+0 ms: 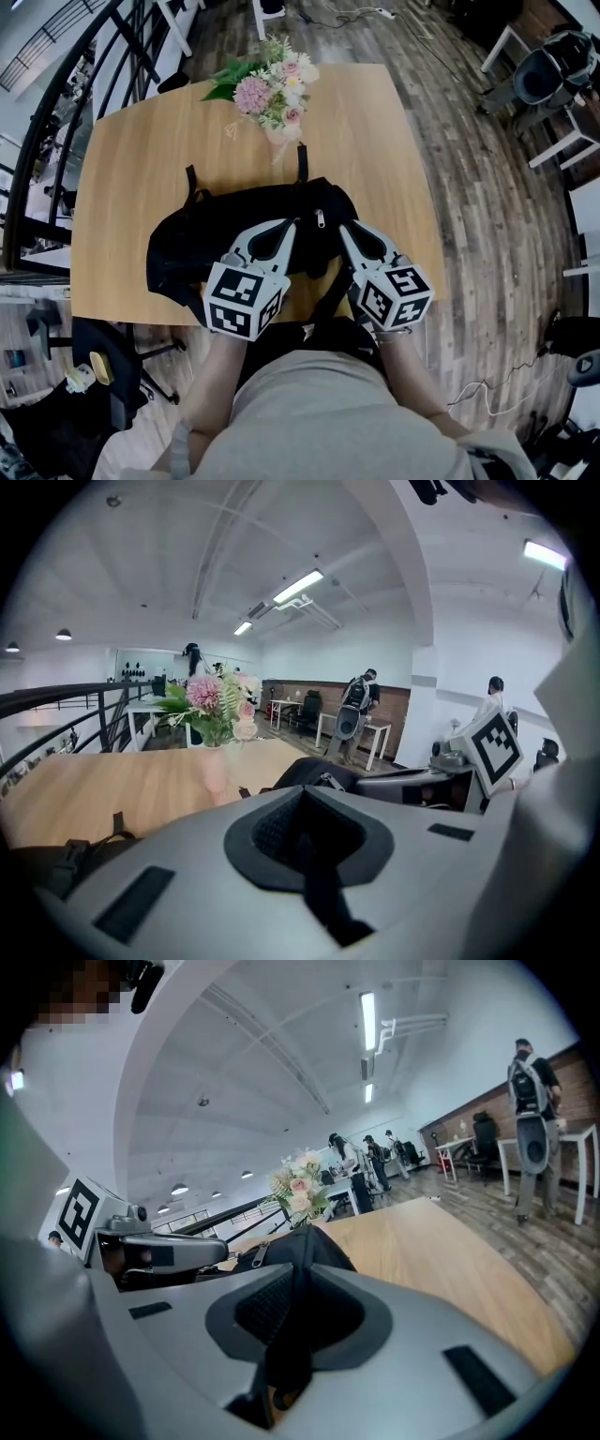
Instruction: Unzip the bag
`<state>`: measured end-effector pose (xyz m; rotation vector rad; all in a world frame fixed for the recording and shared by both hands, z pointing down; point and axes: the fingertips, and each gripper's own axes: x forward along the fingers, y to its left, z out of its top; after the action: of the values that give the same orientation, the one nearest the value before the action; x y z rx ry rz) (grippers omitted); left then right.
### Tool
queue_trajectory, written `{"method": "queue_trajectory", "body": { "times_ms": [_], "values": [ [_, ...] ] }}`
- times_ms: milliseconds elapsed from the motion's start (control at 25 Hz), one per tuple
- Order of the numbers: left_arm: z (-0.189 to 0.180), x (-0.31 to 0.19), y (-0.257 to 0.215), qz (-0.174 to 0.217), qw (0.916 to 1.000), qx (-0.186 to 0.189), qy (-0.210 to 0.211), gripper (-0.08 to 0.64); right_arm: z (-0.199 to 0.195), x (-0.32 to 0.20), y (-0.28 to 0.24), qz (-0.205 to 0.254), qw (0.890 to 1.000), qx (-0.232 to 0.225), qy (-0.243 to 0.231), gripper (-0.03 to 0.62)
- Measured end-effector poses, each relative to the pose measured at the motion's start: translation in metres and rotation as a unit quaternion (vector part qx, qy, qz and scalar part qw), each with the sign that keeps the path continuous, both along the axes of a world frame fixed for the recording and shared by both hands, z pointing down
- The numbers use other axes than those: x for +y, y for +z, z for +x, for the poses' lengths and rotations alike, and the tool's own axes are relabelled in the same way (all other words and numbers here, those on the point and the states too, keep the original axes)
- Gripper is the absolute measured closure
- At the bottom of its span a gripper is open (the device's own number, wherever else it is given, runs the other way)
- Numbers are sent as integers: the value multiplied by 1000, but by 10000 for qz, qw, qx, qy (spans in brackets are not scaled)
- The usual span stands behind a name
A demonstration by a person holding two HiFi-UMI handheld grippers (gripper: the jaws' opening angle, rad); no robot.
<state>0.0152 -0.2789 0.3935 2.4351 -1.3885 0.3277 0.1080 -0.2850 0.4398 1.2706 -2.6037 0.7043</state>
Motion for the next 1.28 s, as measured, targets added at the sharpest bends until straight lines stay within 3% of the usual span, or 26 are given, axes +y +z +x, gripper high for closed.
{"method": "queue_trajectory", "body": {
  "times_ms": [640,1280],
  "values": [
    [-70,23,1,-296,9990,261,-198,543,6,-3,1,-86,9978,239,612,526],
    [-127,40,-1,-249,9977,415,-466,543,7,-4,-5,86,9926,562,1077,517]
  ]
}}
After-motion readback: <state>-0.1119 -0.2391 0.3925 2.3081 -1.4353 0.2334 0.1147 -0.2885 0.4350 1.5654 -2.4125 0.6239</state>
